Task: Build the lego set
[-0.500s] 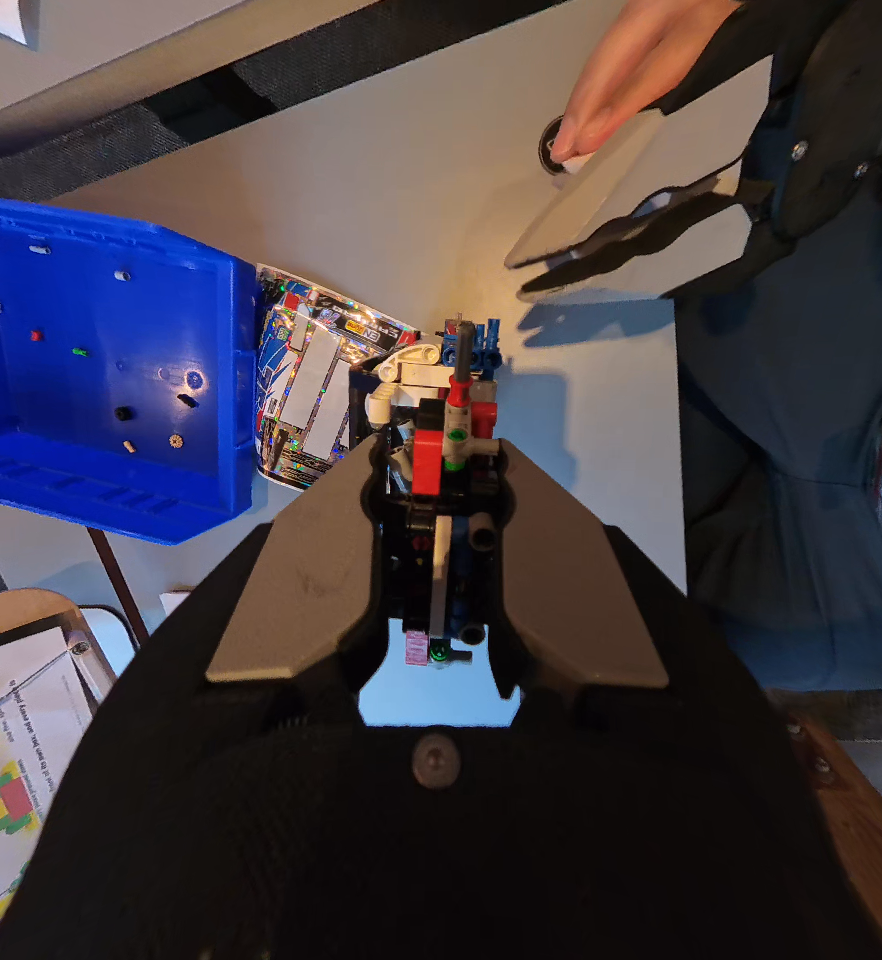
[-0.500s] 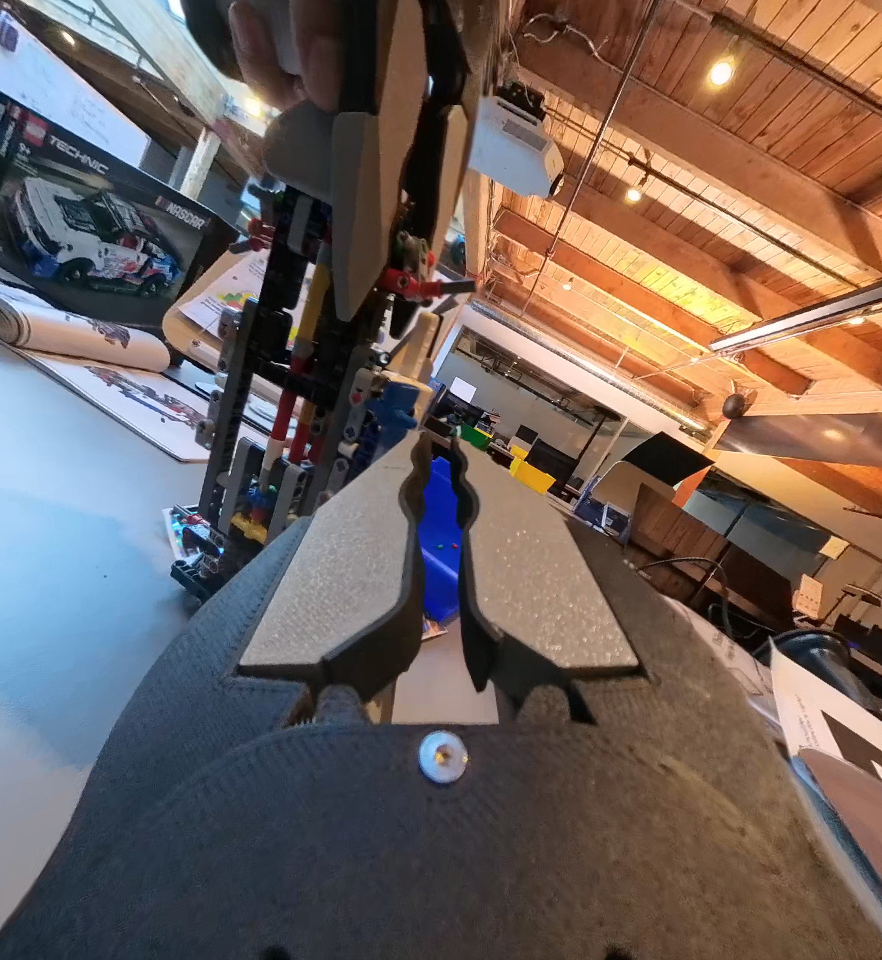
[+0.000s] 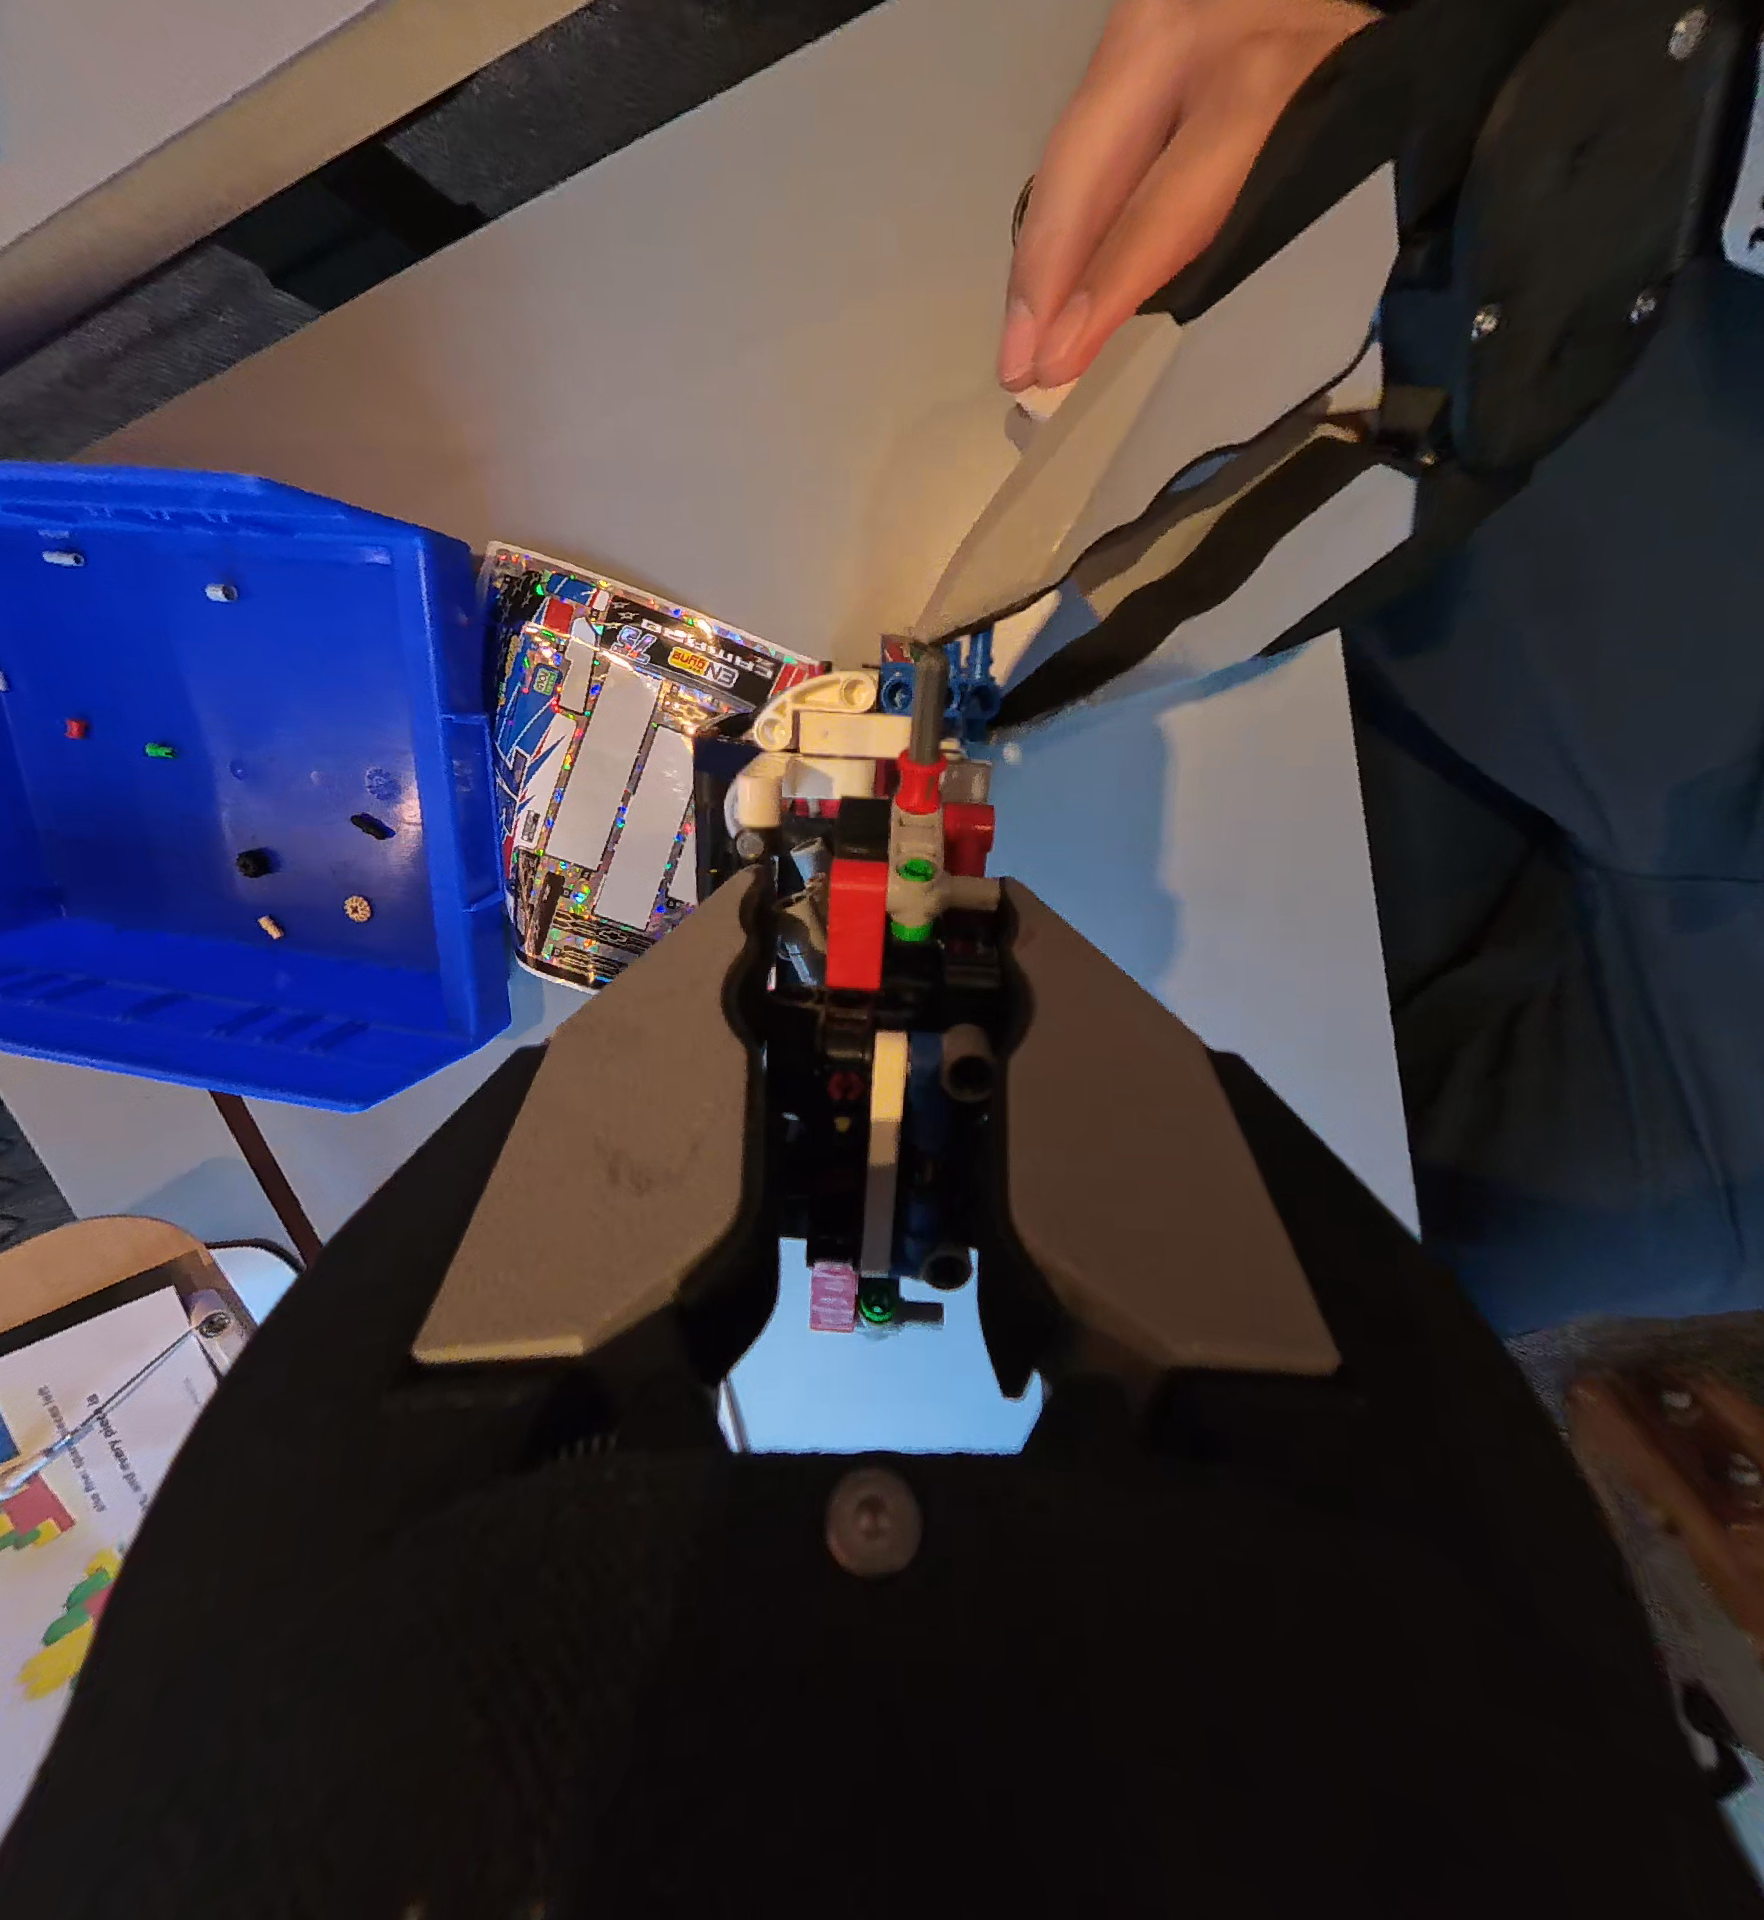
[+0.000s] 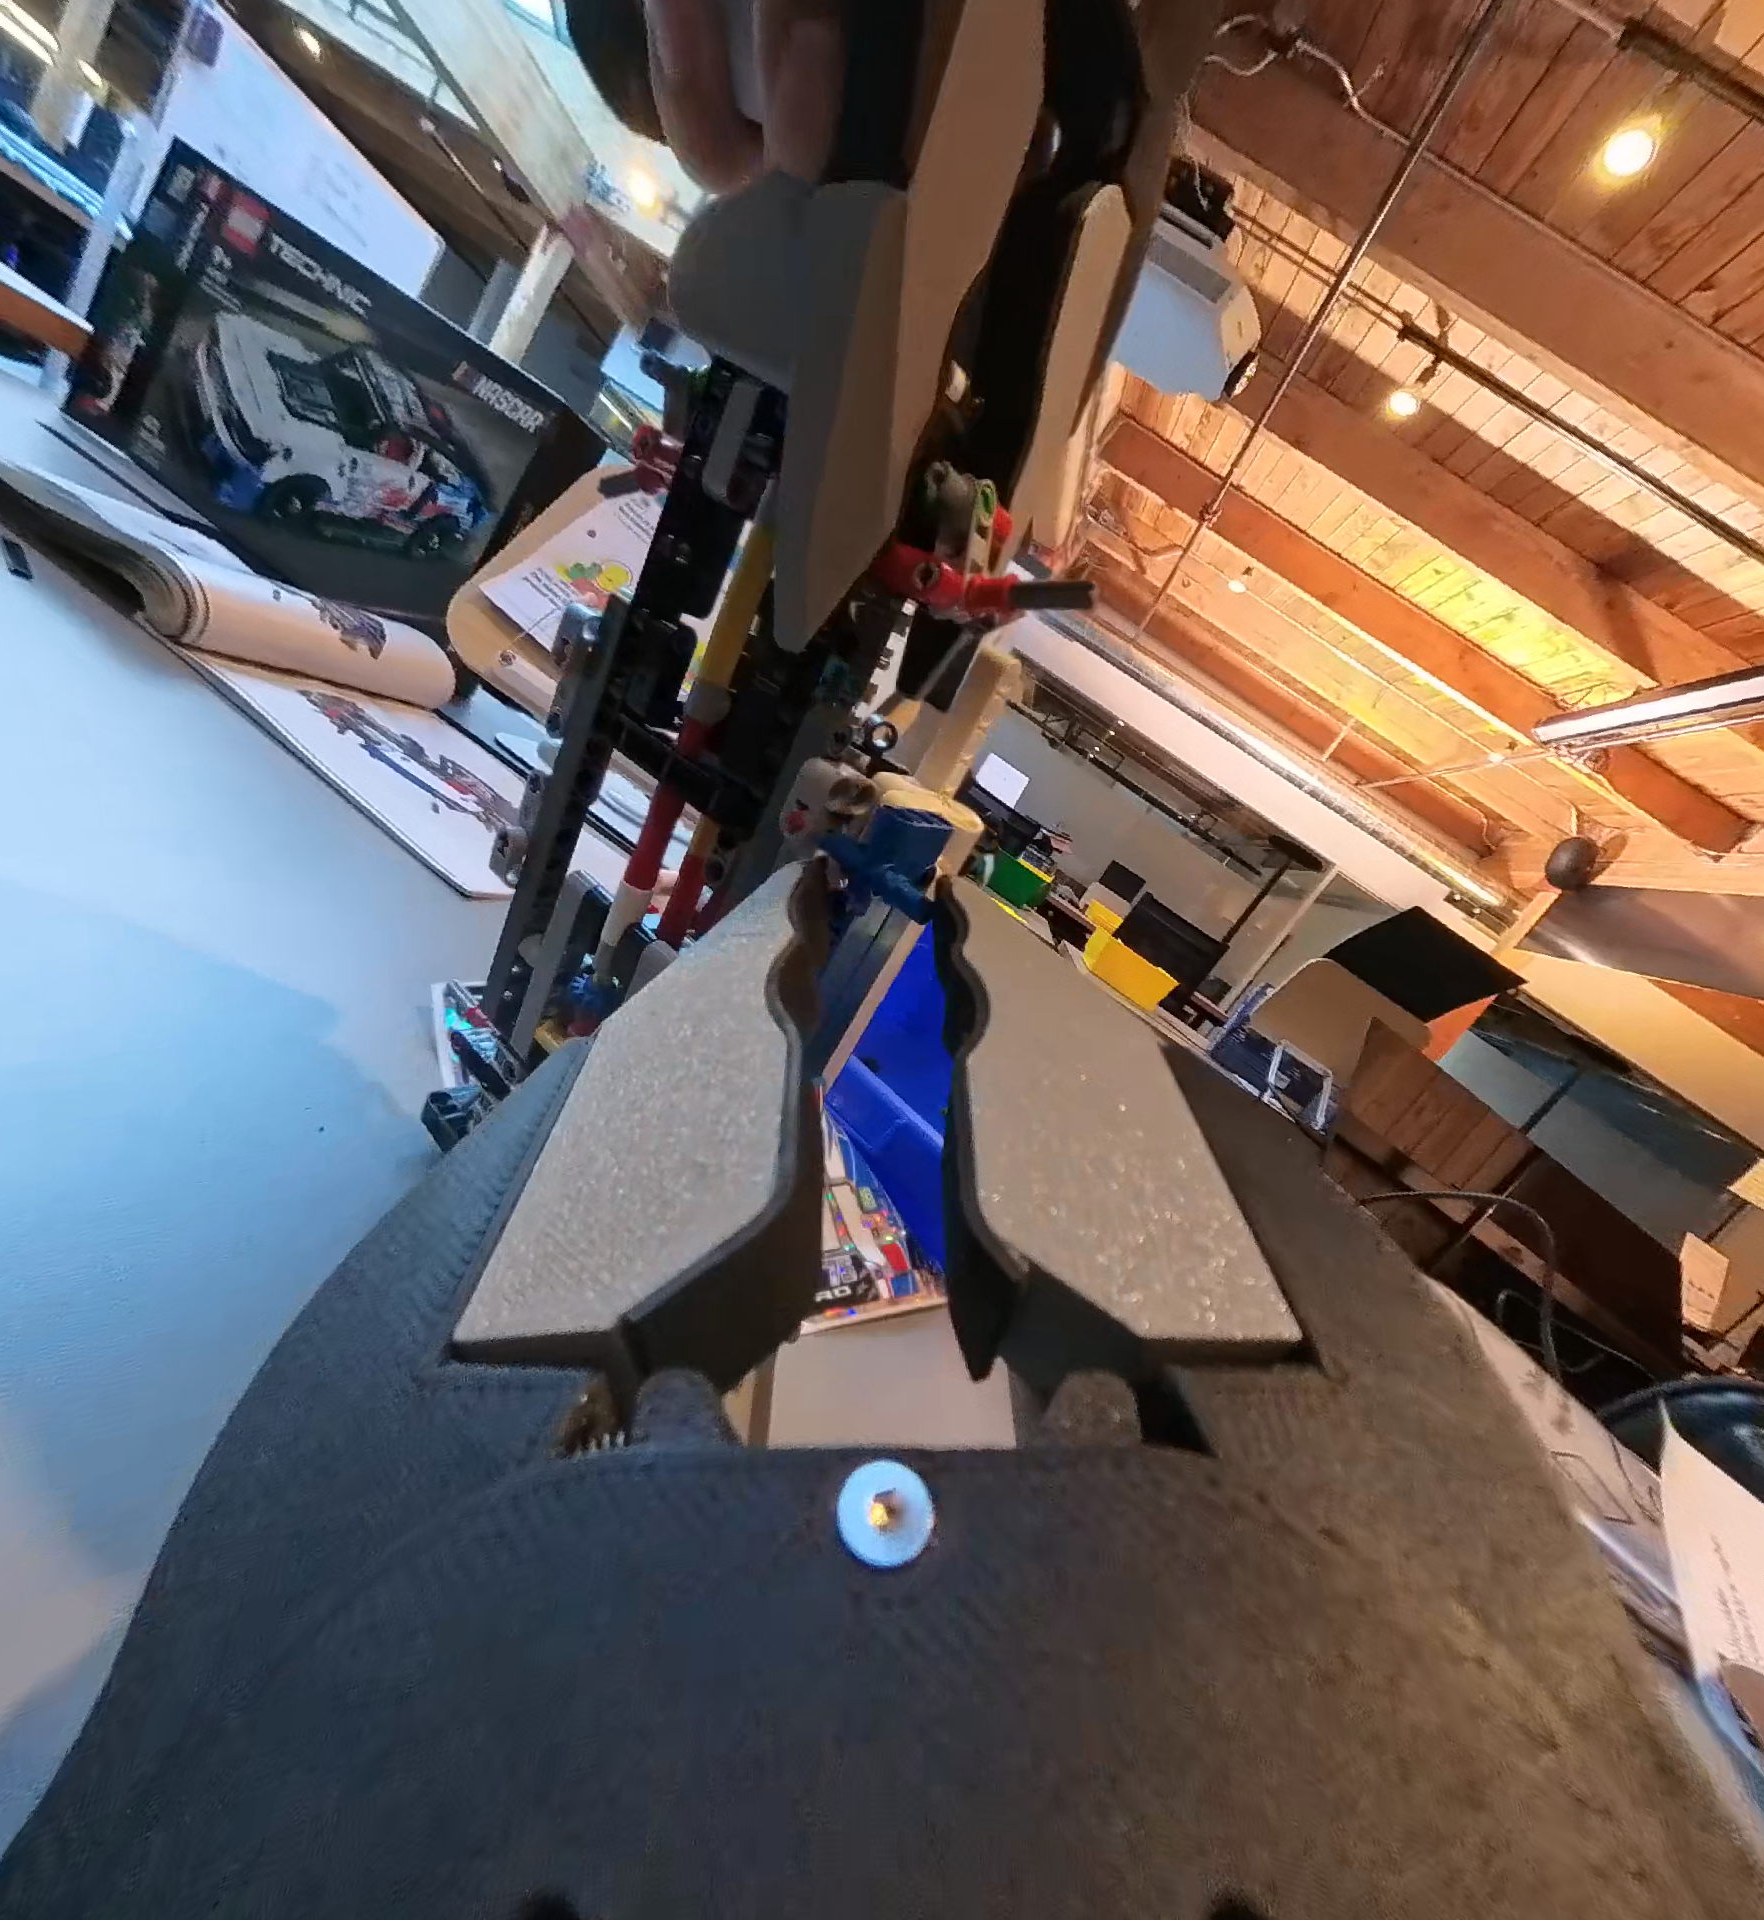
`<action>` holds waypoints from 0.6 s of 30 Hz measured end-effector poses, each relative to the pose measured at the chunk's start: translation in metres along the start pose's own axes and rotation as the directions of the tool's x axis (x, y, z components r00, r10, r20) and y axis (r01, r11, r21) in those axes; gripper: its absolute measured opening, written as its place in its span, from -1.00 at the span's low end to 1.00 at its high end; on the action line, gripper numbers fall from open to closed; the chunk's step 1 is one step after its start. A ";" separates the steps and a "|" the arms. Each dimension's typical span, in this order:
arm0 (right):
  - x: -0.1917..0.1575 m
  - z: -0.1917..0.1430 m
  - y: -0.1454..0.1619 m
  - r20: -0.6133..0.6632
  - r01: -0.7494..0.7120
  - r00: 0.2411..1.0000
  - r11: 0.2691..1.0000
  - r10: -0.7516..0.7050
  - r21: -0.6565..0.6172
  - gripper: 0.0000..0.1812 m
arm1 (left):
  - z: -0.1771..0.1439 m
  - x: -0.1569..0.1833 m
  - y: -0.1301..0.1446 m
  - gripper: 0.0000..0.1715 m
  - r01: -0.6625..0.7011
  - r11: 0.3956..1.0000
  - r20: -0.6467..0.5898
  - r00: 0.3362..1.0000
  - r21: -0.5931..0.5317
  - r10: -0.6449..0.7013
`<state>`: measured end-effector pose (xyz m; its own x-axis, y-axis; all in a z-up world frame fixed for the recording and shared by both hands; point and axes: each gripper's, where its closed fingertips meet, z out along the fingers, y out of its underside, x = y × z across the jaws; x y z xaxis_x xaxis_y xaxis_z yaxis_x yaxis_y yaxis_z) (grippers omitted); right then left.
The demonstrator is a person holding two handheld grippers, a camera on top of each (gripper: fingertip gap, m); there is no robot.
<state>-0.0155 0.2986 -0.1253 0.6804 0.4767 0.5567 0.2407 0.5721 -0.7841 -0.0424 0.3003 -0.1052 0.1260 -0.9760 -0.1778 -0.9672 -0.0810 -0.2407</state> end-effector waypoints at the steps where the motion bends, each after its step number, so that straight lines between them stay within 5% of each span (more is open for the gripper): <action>1: 0.001 -0.001 0.000 -0.002 -0.004 1.000 1.000 0.004 0.002 -0.80 | 0.000 0.000 0.000 -0.56 -0.004 1.000 -0.005 1.000 0.005 0.004; 18: 0.000 -0.003 -0.002 -0.043 0.003 0.999 0.998 -0.001 0.058 -0.81 | 0.000 -0.003 -0.002 -0.56 -0.034 0.999 -0.045 0.998 0.025 0.035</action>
<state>-0.0134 0.2955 -0.1247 0.7096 0.4470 0.5447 0.2019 0.6115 -0.7650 -0.0405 0.3033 -0.1042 0.0821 -0.9864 -0.1426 -0.9652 -0.0430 -0.2581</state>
